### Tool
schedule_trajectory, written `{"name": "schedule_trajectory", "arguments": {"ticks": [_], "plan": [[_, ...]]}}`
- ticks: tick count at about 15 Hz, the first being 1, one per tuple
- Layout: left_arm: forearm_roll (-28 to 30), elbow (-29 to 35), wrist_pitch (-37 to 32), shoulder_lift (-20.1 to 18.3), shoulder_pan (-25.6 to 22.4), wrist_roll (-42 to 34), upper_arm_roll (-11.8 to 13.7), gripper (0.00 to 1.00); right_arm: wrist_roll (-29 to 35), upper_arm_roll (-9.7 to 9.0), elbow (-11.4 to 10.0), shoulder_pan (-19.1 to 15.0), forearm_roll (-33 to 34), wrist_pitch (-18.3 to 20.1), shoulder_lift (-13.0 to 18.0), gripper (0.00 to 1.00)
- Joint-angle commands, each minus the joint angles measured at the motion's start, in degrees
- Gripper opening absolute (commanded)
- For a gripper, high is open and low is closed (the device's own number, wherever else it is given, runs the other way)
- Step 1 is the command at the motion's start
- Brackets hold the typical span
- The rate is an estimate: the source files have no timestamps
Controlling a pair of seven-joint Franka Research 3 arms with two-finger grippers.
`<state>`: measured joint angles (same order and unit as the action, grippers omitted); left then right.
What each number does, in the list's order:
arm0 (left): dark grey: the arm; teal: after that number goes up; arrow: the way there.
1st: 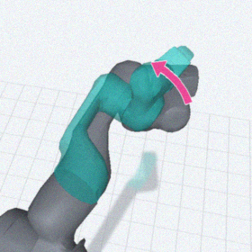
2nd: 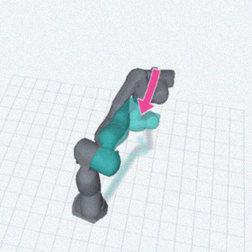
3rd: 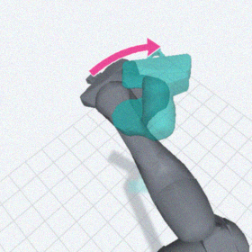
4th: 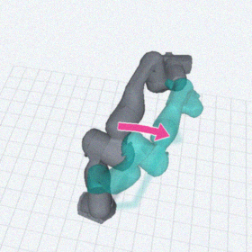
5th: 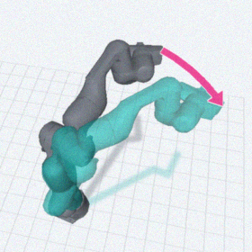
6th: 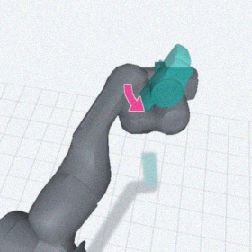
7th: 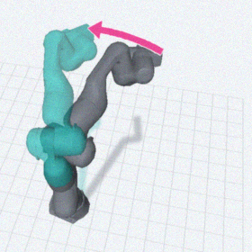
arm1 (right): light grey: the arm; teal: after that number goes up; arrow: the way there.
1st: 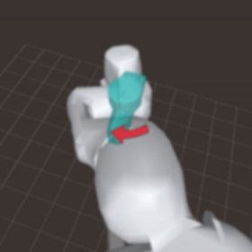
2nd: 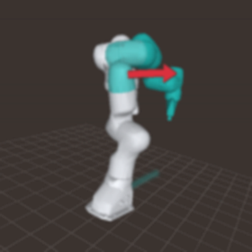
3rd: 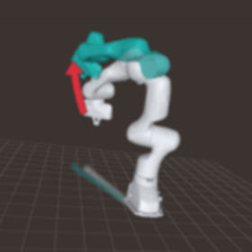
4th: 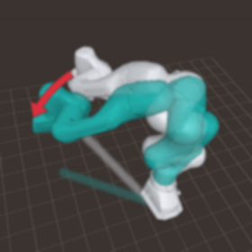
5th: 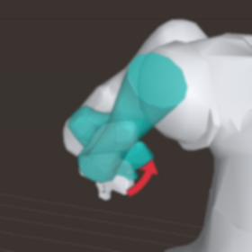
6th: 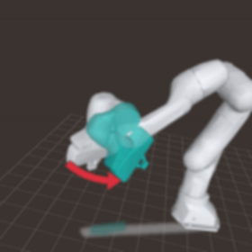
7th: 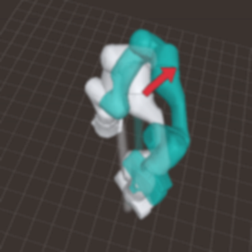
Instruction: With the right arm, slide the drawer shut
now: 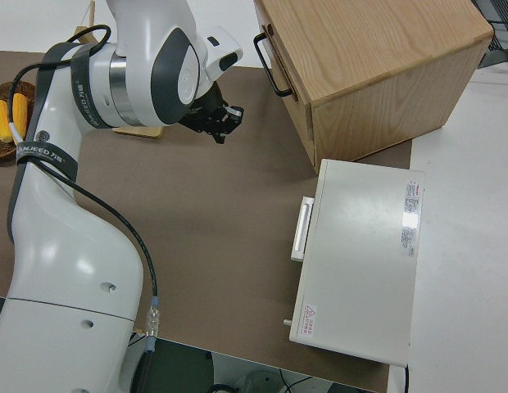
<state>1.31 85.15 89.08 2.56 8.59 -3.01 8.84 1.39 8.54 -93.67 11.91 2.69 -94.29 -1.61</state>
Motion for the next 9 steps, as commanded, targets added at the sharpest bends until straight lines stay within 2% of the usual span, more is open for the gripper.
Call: {"name": "schedule_trajectory", "arguments": {"ticks": [1,5,8,9], "plan": [[-0.8,-1.1,0.0,0.7,1.0,-0.3,0.9,1.00,-3.3,0.69,-6.2,1.5,2.7,-4.8,4.2,0.000],[-0.9,-1.1,0.0,0.7,1.0,-0.3,0.9,1.00,-3.6,0.78,-5.1,1.7,2.7,-4.8,4.3,0.002],[-0.9,-1.1,0.0,0.7,1.0,-0.3,0.9,1.00,-3.2,0.78,-1.8,2.0,2.3,-3.2,4.2,0.004],[-0.8,-1.1,0.0,0.7,1.0,-0.3,0.9,1.00,-2.7,0.86,-0.5,2.5,2.1,-1.3,4.0,0.004]]}}
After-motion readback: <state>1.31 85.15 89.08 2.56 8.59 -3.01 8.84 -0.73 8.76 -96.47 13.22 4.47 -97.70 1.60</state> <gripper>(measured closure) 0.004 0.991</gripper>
